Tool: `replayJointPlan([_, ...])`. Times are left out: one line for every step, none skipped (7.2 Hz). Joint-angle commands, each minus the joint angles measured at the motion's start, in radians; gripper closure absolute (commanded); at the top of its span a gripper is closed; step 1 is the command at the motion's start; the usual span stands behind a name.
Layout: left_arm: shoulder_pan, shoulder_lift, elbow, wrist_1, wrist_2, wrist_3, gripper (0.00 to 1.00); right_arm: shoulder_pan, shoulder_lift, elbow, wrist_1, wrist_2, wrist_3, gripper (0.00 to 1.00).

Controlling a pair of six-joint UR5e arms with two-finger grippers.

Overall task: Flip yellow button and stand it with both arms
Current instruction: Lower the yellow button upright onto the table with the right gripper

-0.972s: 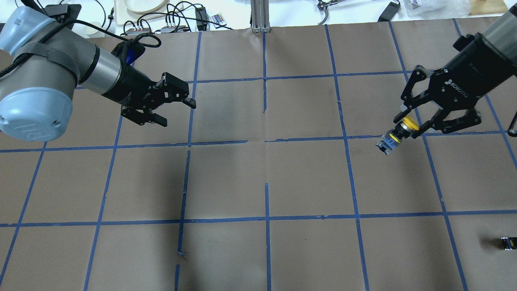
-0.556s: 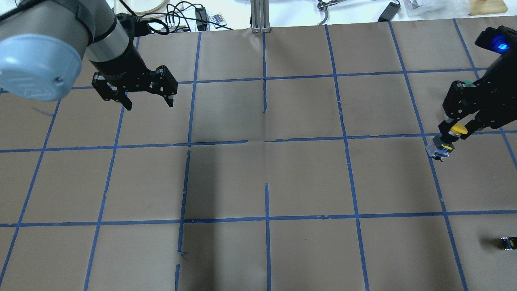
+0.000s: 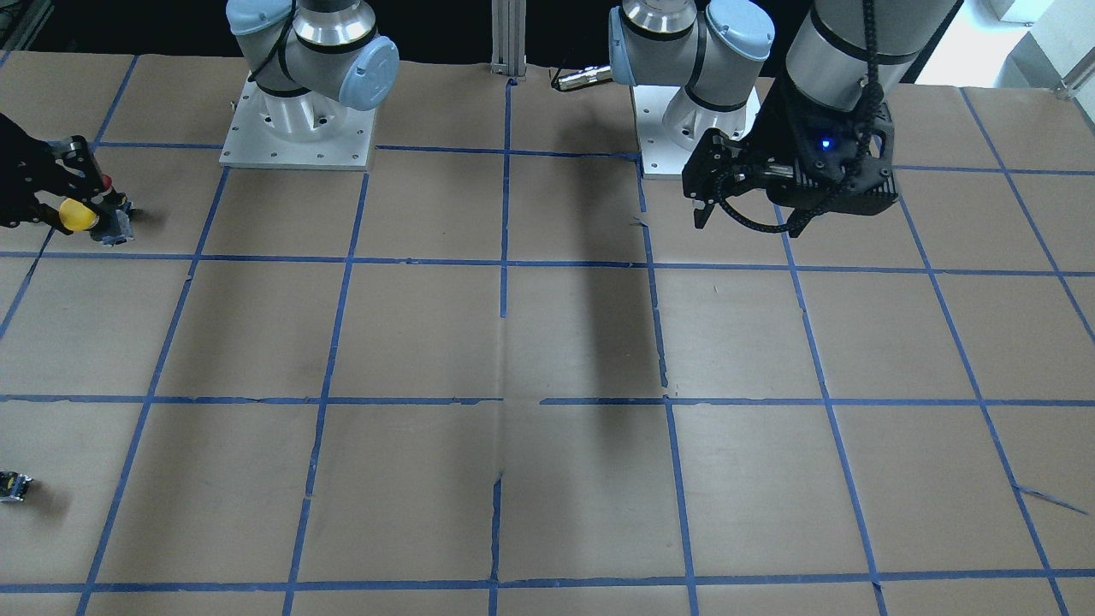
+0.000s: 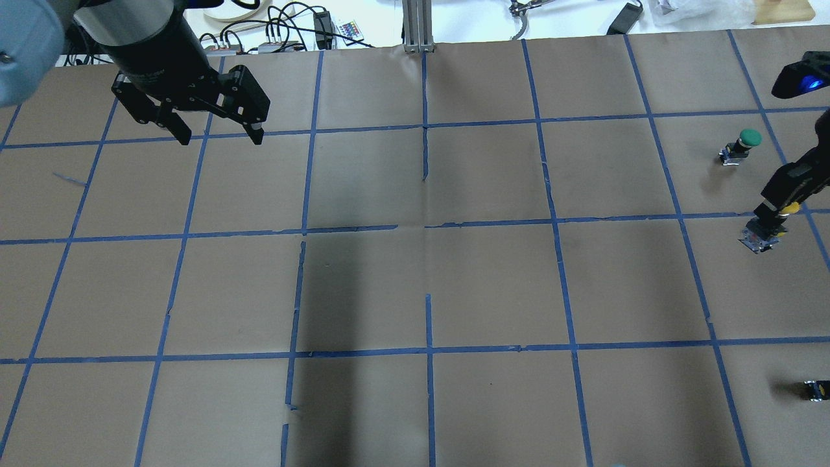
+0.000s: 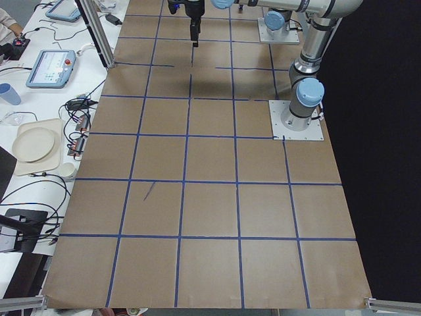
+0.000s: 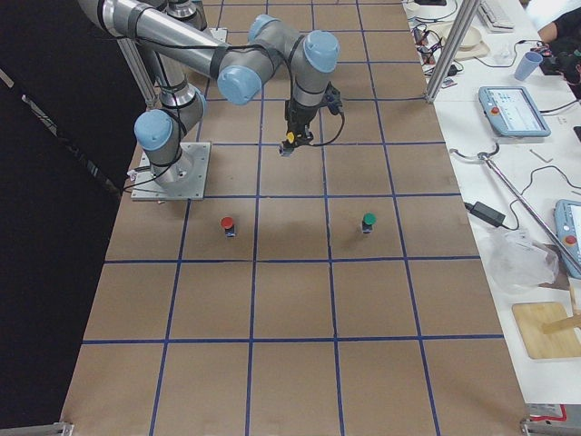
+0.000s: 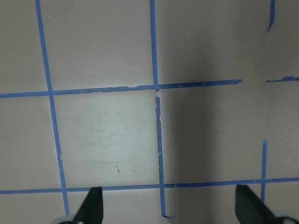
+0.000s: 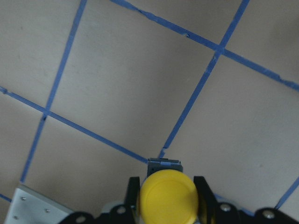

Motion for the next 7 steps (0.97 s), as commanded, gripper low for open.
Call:
replayJointPlan([0.029,-0.001,0.002,0.005,-0.016,-0.028,0.0,-0.086,0.006,0.099,-0.209,0.002,-0.363,0.96])
replayJointPlan([0.029,-0.013,0.002,0.006,0.022,-0.068,0.0,-0.127,0.02,0.112,-0.259,0.014,-0.475,0.95])
replayJointPlan([0.028,-0.015,-0.001,0.006,0.024,-0.063,0.0,-0.154,0.064,0.112,-0.325,0.017,-0.581,0.95])
replayJointPlan([0.026,-0.016,-0.002,0.006,0.024,-0.063,0.0,-0.166,0.123,0.109,-0.382,0.024,-0.674,0.95])
replayJointPlan([0.026,-0.018,-0.002,0.006,0.021,-0.063,0.0,-0.178,0.156,0.103,-0.413,0.053,-0.763,0.95])
replayJointPlan([0.026,-0.019,-0.002,0.006,0.019,-0.063,0.0,-0.209,0.177,0.104,-0.426,0.073,-0.793,0.95])
replayJointPlan([0.026,-0.018,-0.008,0.008,0.018,-0.064,0.0,-0.217,0.202,0.103,-0.43,0.096,-0.845,0.95])
